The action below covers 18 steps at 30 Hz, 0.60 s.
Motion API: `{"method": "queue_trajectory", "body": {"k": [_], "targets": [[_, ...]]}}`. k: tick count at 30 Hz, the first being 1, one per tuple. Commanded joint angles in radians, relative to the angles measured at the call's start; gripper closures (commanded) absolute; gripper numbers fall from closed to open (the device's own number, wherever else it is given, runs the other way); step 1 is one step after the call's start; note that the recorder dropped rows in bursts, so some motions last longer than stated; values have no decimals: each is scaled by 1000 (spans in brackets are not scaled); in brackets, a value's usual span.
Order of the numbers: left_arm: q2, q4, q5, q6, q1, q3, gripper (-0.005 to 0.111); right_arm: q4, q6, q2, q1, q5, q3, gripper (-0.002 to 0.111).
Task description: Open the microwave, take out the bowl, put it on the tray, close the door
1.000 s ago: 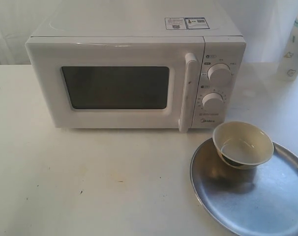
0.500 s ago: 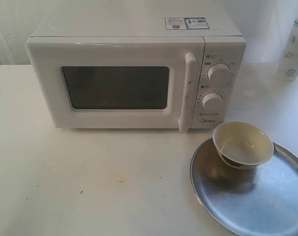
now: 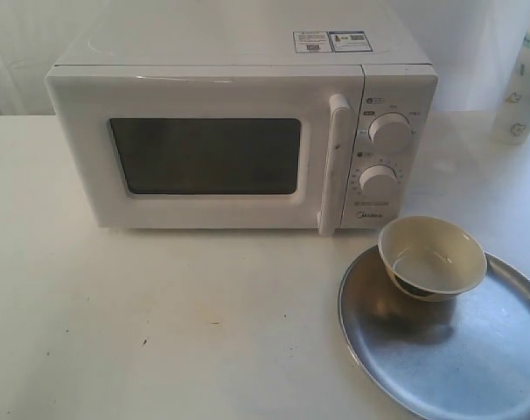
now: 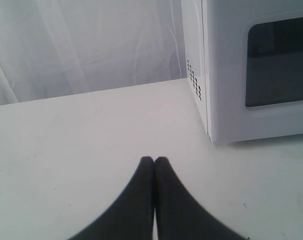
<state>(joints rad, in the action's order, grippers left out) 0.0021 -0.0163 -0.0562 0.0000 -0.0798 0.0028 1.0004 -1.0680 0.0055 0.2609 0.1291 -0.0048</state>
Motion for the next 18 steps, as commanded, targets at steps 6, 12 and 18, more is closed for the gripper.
{"method": "queue_trajectory", "body": {"k": [6, 12, 18], "targets": [[-2, 8, -4, 0, 6, -3, 107, -1133, 1068, -6, -2, 198, 5, 108], [-2, 8, -4, 0, 6, -3, 107, -1131, 1002, -6, -12, 196, 5, 108], [-2, 8, -4, 0, 6, -3, 107, -1128, 1000, -6, -23, 196, 5, 108]]}}
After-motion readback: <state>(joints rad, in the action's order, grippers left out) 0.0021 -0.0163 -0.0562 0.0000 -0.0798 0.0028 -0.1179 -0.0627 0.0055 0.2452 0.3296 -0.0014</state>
